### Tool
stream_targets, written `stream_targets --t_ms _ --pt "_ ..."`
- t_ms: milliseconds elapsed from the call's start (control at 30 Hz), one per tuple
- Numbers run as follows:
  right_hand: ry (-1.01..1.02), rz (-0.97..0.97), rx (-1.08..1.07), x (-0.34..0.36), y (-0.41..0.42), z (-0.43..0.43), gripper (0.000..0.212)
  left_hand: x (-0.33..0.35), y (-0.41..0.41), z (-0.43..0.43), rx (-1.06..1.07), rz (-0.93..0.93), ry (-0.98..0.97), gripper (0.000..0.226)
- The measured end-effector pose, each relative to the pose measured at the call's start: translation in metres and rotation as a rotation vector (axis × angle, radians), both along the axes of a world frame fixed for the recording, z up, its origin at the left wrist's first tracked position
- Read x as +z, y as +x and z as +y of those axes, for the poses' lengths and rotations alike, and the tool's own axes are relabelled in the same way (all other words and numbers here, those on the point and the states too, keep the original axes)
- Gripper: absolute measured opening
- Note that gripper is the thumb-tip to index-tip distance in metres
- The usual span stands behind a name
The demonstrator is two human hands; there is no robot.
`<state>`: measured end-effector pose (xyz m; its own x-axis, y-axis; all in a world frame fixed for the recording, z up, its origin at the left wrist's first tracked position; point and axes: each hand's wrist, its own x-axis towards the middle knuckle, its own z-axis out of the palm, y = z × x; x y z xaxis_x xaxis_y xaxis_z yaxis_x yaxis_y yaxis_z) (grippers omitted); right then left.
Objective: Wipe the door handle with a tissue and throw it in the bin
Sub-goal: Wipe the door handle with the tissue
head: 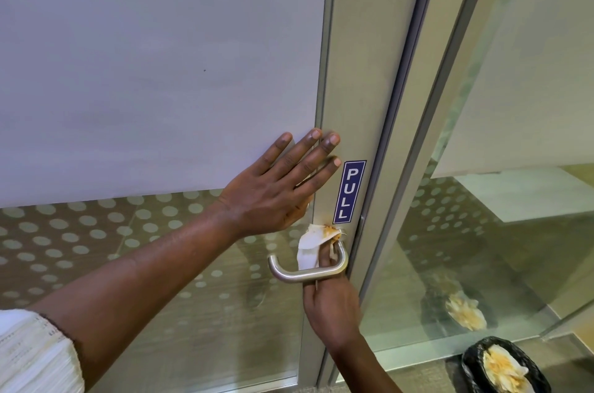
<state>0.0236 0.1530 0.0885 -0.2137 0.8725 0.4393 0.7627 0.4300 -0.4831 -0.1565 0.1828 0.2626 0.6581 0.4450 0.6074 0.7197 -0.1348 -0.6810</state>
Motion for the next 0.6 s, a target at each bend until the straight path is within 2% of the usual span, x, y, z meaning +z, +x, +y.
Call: stream_targets --t_ms 100,233,267,400,500,600 --pt "-0.133 -0.022 0.004 -0.012 -0.004 -0.003 0.076 -0.001 0.000 0.000 -0.006 -0.012 -0.004 0.070" --pt "-0.134 -0.100 -0.019 -0.029 0.001 -0.013 0.026 -0.002 0.000 0.001 -0.009 -0.013 -0.015 0.070" --pt "-0.103 -0.099 -0.031 -0.031 0.002 -0.011 0.027 -0.002 0.000 0.001 -0.006 -0.014 -0.012 0.070" --pt "-0.004 -0.015 -0.017 -0.011 -0.001 0.007 0.074 -0.001 0.000 0.001 -0.006 -0.011 -0.003 0.070" --pt "-0.029 0.070 0.002 -0.003 -0.001 0.012 0.078 -0.002 0.001 0.001 -0.009 -0.012 0.006 0.070" --pt "-0.118 -0.006 0.002 -0.011 0.002 0.011 0.073 -0.002 0.001 0.001 -0.009 -0.011 0.000 0.071"
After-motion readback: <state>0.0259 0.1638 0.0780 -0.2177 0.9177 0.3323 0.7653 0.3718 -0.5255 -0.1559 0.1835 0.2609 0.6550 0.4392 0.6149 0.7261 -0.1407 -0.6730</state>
